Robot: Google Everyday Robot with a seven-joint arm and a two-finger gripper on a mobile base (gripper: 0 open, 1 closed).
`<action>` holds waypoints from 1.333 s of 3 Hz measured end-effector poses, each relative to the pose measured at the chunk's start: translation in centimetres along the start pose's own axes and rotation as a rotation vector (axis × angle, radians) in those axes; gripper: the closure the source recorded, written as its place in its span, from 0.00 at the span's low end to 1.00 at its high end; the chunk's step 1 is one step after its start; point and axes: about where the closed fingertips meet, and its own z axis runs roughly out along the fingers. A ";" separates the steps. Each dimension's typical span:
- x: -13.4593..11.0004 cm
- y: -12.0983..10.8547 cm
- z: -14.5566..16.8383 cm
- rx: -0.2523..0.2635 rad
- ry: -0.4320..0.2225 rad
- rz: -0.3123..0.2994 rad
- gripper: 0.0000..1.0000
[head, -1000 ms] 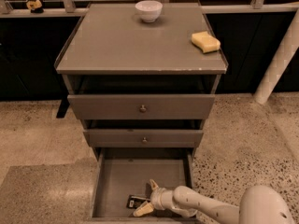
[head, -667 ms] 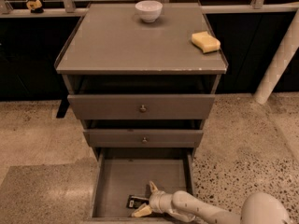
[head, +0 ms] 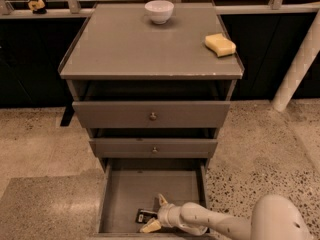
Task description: Pick rxbar chocolate from bottom drawer and place on counter
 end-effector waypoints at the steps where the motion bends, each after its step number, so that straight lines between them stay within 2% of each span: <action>1: -0.1 1.2 1.2 -0.024 0.109 -0.074 0.00; 2: -0.1 1.3 1.2 -0.024 0.109 -0.074 0.00; 4: 1.3 3.9 4.2 -0.053 0.186 -0.102 0.00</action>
Offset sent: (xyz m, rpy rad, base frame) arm -0.0037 0.0070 -0.0024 -0.0868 0.0120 0.0444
